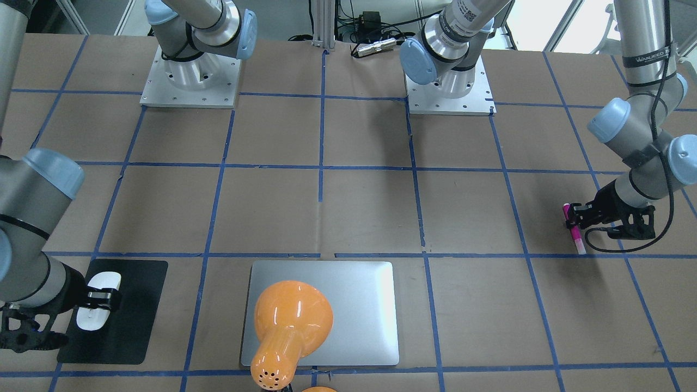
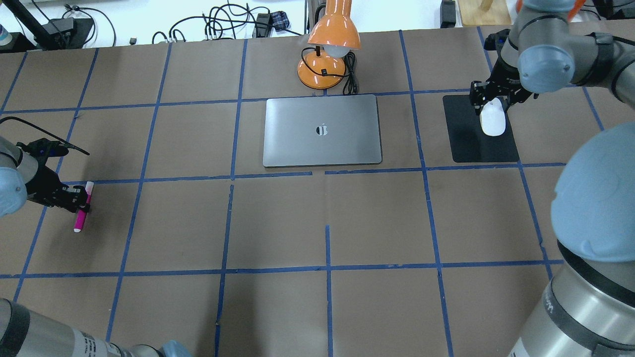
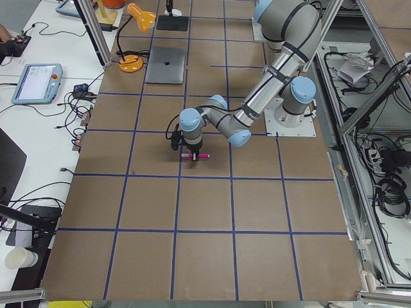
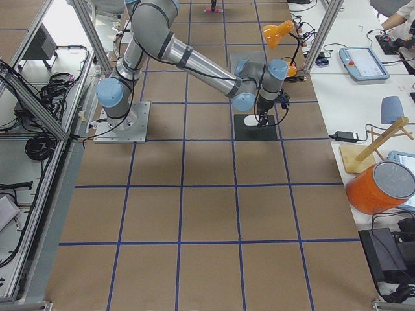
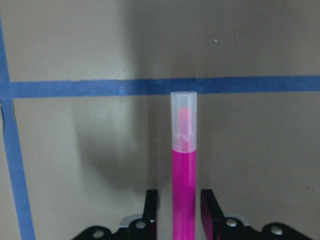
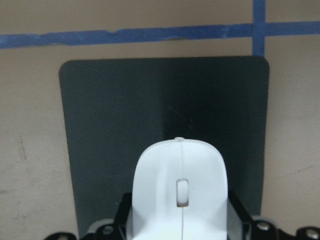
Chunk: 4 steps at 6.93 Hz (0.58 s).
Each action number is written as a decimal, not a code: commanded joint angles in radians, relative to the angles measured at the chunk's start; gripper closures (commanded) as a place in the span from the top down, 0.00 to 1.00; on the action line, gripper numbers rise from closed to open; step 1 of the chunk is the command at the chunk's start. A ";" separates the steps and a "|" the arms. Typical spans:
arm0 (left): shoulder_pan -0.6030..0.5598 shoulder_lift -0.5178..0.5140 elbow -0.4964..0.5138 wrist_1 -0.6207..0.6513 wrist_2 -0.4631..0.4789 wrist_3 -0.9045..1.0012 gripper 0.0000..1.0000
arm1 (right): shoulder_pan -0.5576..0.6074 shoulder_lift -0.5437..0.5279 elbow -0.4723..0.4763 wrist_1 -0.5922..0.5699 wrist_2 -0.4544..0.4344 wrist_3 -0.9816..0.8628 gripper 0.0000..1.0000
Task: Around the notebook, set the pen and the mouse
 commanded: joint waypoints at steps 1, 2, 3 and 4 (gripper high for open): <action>0.000 -0.005 0.000 0.001 0.001 -0.003 0.41 | 0.021 0.043 -0.013 0.009 -0.001 0.021 0.09; 0.000 -0.005 0.000 0.001 0.001 -0.004 0.42 | 0.019 0.052 -0.010 -0.003 0.000 0.014 0.24; 0.000 -0.005 0.000 0.001 0.004 -0.006 0.24 | 0.018 0.061 -0.013 -0.011 -0.001 0.001 0.76; 0.000 -0.002 0.000 -0.001 0.008 -0.006 0.00 | 0.018 0.054 -0.023 0.001 -0.003 -0.001 1.00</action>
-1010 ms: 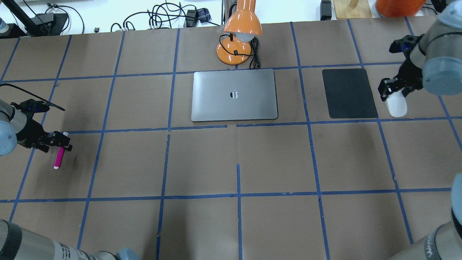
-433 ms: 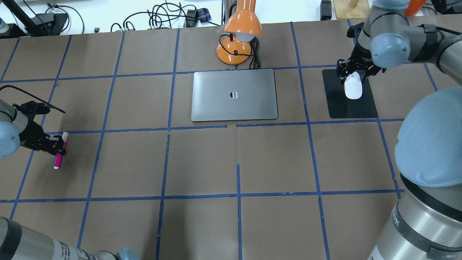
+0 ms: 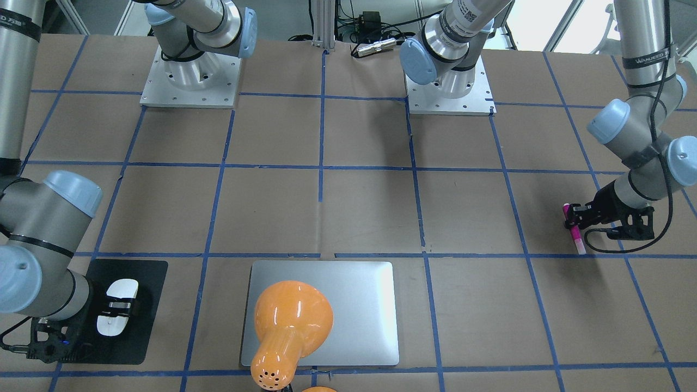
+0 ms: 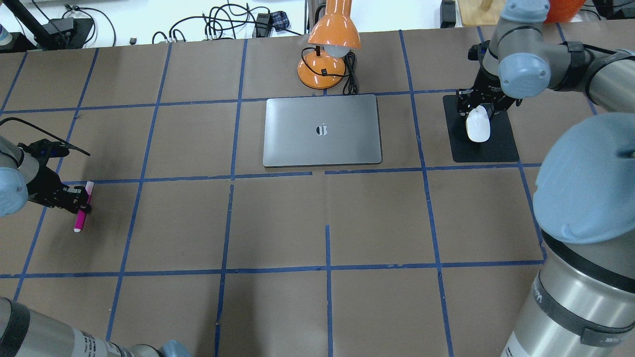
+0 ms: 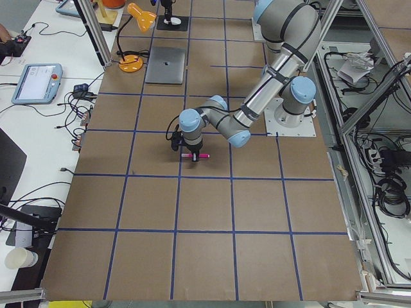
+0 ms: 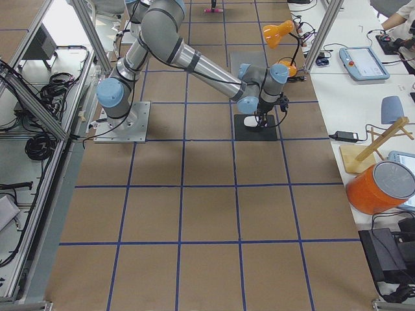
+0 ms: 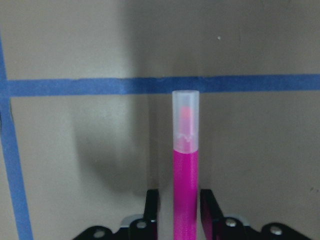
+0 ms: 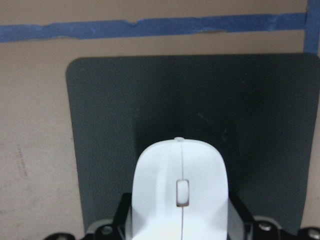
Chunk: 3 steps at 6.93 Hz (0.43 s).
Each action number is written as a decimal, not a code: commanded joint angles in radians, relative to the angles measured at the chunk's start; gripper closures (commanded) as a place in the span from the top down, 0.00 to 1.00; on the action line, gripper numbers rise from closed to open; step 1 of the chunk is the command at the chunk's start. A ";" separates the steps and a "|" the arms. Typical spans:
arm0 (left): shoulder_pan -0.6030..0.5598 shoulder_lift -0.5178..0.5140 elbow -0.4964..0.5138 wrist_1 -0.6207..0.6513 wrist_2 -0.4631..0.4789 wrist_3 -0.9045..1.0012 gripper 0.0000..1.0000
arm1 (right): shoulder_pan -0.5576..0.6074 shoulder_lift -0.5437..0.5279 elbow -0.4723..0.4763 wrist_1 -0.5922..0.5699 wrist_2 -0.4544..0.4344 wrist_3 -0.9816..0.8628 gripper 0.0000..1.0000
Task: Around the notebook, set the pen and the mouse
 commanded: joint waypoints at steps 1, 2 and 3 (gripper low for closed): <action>0.000 0.005 0.002 -0.006 0.005 -0.004 0.00 | -0.001 -0.007 -0.024 0.014 0.000 -0.006 1.00; 0.000 0.014 0.002 -0.015 0.035 -0.007 0.00 | -0.001 -0.030 -0.065 0.058 -0.002 -0.006 1.00; -0.012 0.042 0.020 -0.014 0.043 -0.008 0.00 | 0.009 -0.111 -0.125 0.213 0.006 -0.005 1.00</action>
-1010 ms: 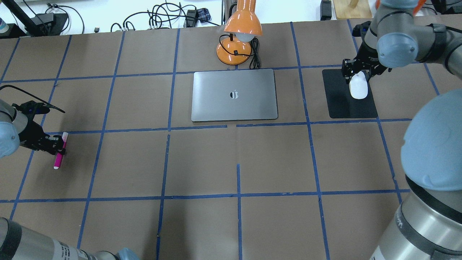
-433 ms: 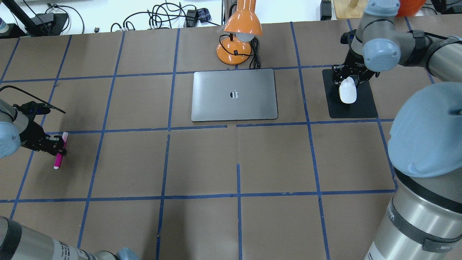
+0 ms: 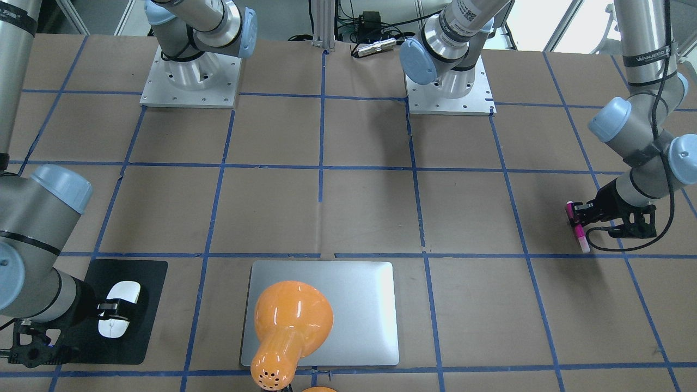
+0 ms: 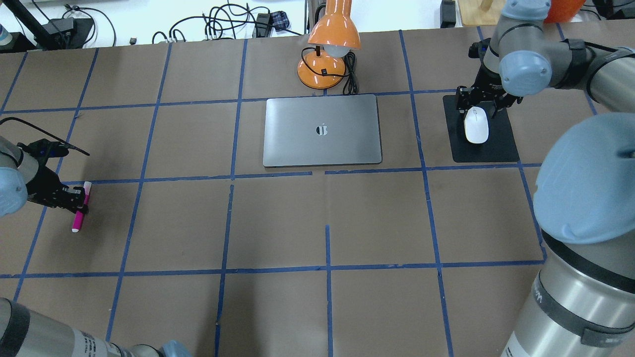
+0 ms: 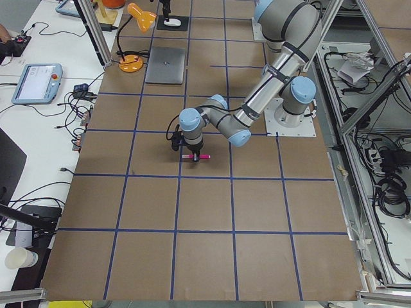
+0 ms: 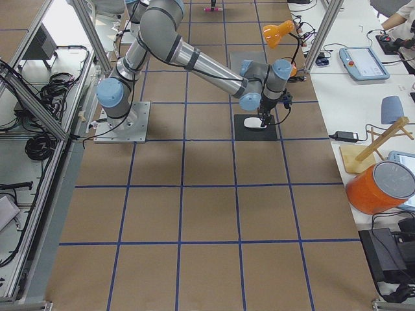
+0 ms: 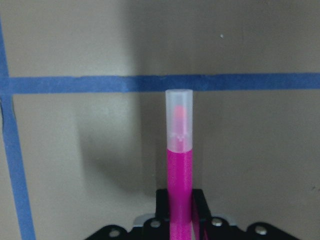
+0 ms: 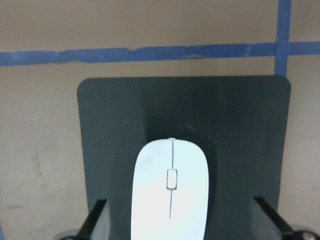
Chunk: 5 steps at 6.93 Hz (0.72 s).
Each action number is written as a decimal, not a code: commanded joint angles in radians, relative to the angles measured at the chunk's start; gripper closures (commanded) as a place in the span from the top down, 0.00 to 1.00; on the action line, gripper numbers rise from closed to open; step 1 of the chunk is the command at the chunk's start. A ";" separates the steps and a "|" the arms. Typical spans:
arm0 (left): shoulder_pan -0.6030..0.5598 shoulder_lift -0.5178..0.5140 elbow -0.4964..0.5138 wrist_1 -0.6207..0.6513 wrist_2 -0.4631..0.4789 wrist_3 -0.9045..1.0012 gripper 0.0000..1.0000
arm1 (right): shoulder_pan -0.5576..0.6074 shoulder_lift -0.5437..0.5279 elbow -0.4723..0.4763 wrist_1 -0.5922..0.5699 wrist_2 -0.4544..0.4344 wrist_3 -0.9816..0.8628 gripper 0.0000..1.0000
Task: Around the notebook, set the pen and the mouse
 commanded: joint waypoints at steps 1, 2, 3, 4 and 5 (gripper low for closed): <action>-0.020 0.026 0.058 -0.007 0.037 -0.030 0.00 | 0.032 -0.149 -0.082 0.246 0.013 0.009 1.00; -0.061 0.026 0.087 -0.040 0.027 -0.231 0.00 | 0.055 -0.224 -0.078 0.279 0.016 0.003 1.00; -0.135 0.045 0.086 -0.050 0.020 -0.377 0.00 | 0.085 -0.314 -0.070 0.355 0.038 0.007 1.00; -0.221 0.079 0.090 -0.106 0.020 -0.465 0.00 | 0.121 -0.356 -0.066 0.365 0.071 0.048 1.00; -0.289 0.117 0.089 -0.143 0.013 -0.660 0.00 | 0.129 -0.355 -0.058 0.380 0.061 0.068 1.00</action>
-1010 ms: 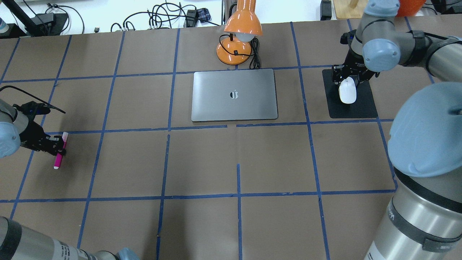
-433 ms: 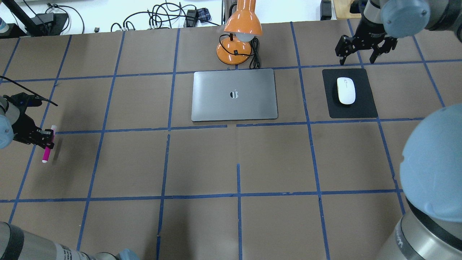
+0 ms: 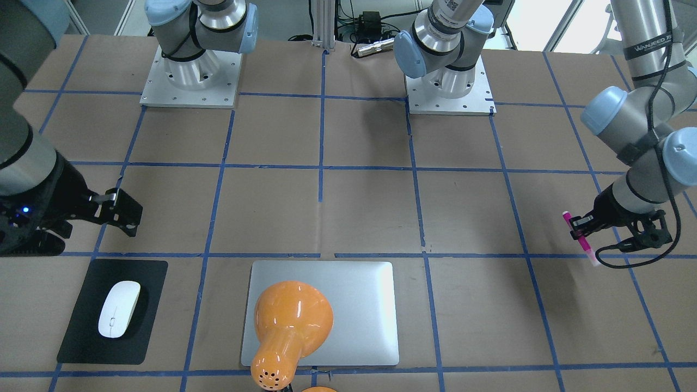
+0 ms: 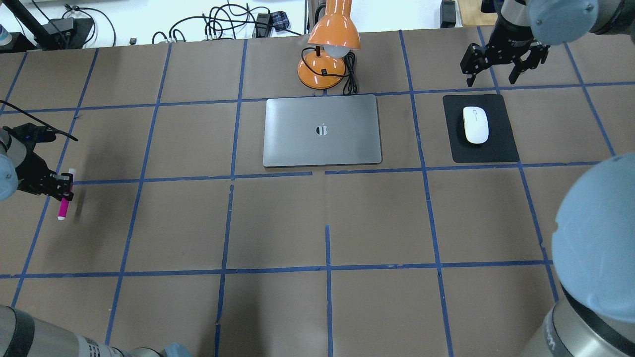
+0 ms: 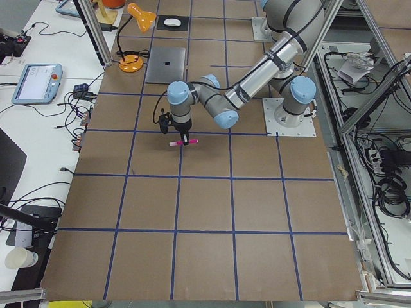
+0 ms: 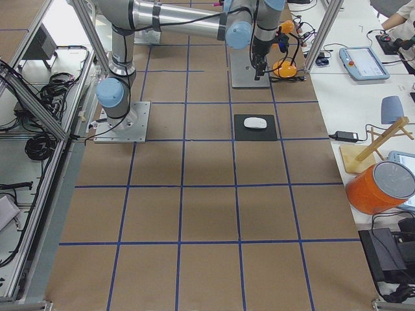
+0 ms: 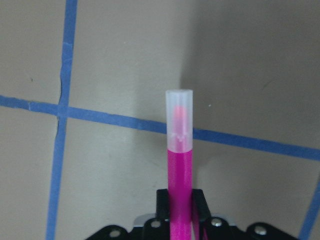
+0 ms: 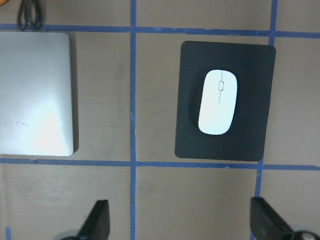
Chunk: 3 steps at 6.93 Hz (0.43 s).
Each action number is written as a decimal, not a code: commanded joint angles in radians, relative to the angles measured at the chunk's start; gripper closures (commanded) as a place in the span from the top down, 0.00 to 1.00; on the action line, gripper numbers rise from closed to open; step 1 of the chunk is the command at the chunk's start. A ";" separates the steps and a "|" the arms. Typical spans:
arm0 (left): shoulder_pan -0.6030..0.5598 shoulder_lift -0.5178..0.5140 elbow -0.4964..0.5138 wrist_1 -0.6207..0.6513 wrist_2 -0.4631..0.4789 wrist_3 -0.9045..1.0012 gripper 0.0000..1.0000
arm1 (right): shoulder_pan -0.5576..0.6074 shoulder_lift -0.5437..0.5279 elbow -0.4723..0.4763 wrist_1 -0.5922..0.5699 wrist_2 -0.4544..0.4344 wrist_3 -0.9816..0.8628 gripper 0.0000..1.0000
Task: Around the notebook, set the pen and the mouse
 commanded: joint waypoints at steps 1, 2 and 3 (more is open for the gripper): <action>-0.150 0.073 0.002 -0.095 -0.054 -0.325 0.00 | 0.019 -0.055 0.047 0.037 -0.049 0.017 1.00; -0.228 0.081 0.002 -0.097 -0.060 -0.474 0.00 | 0.025 -0.126 0.121 0.036 -0.031 0.028 1.00; -0.323 0.078 0.002 -0.097 -0.077 -0.658 0.00 | 0.045 -0.153 0.197 0.012 0.016 0.033 1.00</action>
